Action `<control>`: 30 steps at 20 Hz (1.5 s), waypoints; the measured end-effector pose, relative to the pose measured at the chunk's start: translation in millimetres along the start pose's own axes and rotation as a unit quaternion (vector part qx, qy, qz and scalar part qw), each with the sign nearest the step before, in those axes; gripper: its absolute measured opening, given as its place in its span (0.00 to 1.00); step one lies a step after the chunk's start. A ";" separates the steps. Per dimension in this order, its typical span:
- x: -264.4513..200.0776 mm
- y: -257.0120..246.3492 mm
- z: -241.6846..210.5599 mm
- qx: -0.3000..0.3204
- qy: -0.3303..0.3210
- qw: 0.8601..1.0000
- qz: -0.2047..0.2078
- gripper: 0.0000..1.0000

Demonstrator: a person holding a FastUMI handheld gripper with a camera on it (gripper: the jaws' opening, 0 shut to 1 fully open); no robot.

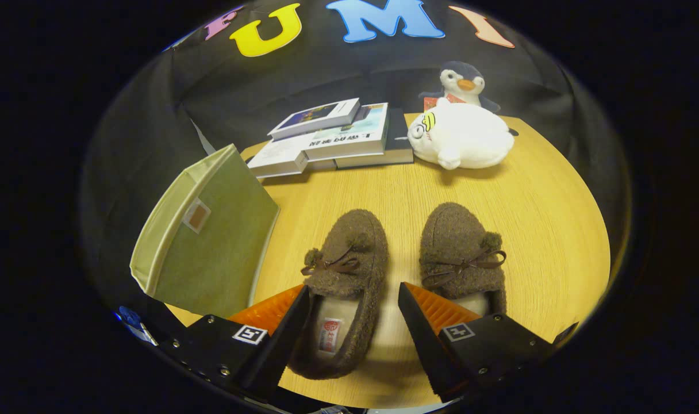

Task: Open the storage box then place both shoes into the box .Put the left shoe in first, then the right shoe, with the right side of both shoes facing outward in a uniform manner.

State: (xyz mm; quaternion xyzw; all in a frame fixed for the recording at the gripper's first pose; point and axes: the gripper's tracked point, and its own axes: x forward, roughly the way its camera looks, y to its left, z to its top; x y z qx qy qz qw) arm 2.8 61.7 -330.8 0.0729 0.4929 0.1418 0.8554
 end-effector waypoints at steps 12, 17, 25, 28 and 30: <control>6.5 -4.8 -14.8 0.037 0.046 0.998 -0.026 0.41; 12.8 -10.2 -11.4 0.093 0.045 0.994 -0.037 0.01; -24.8 35.2 44.8 0.198 0.007 0.980 0.027 0.00; -44.2 61.2 78.9 0.204 -0.021 0.978 0.039 0.01; -55.9 82.0 98.4 0.207 -0.035 0.976 0.053 0.00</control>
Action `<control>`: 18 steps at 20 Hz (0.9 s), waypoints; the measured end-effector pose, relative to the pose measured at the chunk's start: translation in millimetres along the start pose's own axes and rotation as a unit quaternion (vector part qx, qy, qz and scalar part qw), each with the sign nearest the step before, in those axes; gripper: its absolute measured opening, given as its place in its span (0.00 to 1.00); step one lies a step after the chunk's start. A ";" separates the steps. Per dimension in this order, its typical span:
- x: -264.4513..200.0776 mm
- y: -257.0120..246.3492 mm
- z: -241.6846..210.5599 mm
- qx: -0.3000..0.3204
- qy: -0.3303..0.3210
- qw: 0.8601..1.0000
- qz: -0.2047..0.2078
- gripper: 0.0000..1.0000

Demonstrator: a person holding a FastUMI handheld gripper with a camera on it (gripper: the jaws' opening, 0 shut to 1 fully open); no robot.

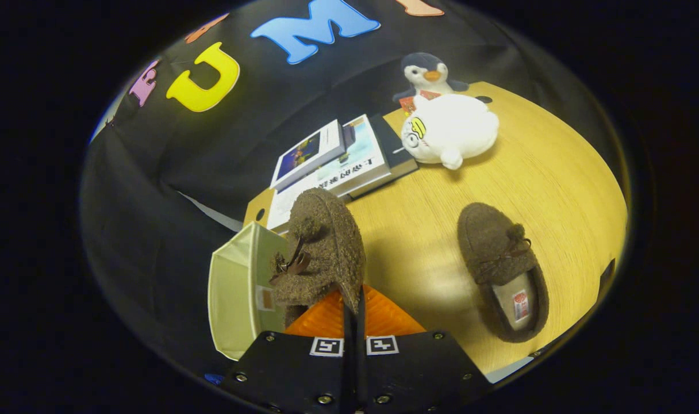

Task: Open the storage box then place both shoes into the box .Put the left shoe in first, then the right shoe, with the right side of both shoes facing outward in a uniform manner.

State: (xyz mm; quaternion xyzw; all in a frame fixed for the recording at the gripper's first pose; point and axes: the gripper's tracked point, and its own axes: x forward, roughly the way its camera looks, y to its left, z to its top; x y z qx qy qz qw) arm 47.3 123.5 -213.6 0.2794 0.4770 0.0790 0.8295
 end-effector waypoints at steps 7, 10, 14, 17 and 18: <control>-5.9 82.7 6.4 -0.001 -0.015 0.999 0.044 0.00; 3.9 113.4 -4.8 -0.010 -0.013 0.998 0.056 0.01; 23.5 144.3 -33.4 -0.034 0.000 0.998 0.060 0.01; 48.0 156.0 -66.1 -0.050 0.016 0.997 0.050 0.01; 54.8 160.1 -74.6 -0.051 0.023 0.997 0.048 0.01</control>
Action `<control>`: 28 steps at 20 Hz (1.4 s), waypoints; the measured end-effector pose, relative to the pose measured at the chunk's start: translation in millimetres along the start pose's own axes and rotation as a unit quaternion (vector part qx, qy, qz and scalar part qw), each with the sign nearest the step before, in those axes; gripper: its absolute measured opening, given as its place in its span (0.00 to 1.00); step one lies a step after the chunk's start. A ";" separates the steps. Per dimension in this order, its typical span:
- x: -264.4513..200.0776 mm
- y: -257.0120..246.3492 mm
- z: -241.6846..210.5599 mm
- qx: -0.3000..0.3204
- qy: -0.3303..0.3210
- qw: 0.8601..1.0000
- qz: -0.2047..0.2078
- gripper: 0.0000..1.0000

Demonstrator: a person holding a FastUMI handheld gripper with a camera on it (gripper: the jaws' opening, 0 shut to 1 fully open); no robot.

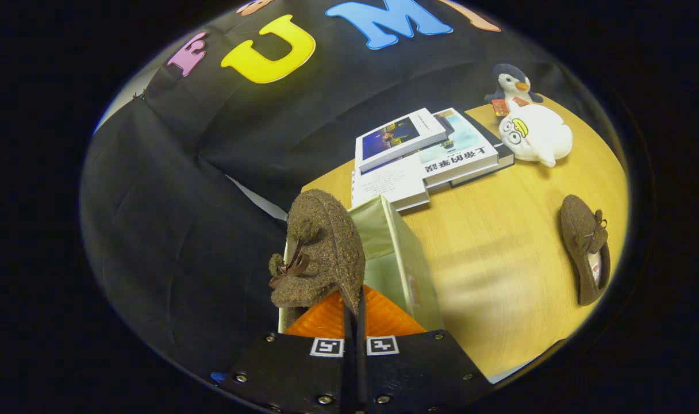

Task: Open the storage box then place both shoes into the box .Put the left shoe in first, then the right shoe, with the right side of both shoes facing outward in a uniform manner.

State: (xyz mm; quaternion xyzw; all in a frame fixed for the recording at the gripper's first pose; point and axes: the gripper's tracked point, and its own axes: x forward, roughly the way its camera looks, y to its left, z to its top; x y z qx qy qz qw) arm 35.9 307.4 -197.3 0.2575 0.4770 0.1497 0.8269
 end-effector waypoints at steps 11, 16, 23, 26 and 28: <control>77.0 1.5 -47.9 -0.008 0.041 0.997 -0.070 0.00; 90.8 14.0 -72.9 -0.041 0.073 0.995 -0.054 0.08; 54.6 30.2 -65.4 -0.091 0.056 0.994 0.012 0.98; 24.2 31.1 -44.0 -0.110 0.024 0.993 0.030 0.98; 2.8 29.8 -28.1 -0.127 -0.002 0.991 0.039 0.98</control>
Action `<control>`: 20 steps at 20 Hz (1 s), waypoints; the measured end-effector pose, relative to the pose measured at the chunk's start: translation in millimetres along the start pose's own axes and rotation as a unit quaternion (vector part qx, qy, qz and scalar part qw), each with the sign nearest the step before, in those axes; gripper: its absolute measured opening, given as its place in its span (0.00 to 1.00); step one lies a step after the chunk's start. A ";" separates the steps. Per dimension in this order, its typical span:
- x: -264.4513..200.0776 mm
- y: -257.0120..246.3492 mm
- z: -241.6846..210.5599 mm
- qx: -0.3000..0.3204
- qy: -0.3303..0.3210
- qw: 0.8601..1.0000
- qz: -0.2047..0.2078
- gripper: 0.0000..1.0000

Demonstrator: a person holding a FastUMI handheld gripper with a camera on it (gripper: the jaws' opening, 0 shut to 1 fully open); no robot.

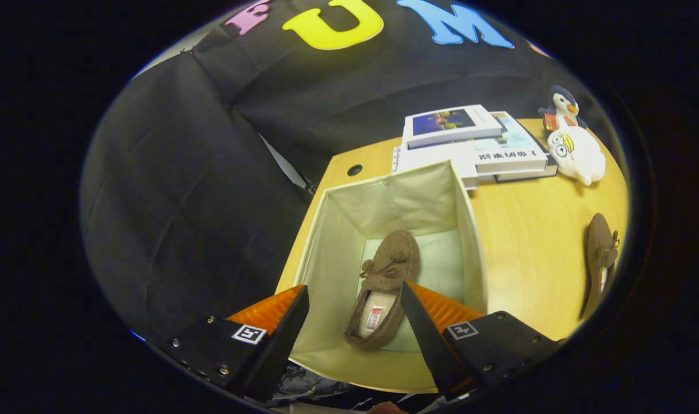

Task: Open the storage box then place both shoes into the box .Put the left shoe in first, then the right shoe, with the right side of both shoes facing outward in a uniform manner.

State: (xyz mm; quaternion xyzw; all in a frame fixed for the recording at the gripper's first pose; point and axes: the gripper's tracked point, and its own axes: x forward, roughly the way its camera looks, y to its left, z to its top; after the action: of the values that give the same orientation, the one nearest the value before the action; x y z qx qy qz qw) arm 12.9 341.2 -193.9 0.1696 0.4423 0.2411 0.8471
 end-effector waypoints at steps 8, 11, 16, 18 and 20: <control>-68.4 -70.1 31.2 -0.028 -0.057 0.997 -0.038 0.98; -87.7 -114.2 38.2 -0.021 -0.070 0.995 -0.072 0.98; -120.1 -192.0 45.2 -0.038 -0.097 0.984 -0.143 0.98; -130.7 -219.4 42.3 -0.044 -0.097 0.981 -0.164 0.98; -141.4 -246.3 38.6 -0.046 -0.098 0.977 -0.184 0.98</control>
State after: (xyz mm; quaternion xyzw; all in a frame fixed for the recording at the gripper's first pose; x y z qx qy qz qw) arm 39.0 55.9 -201.5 0.0688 0.3692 0.0833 0.9230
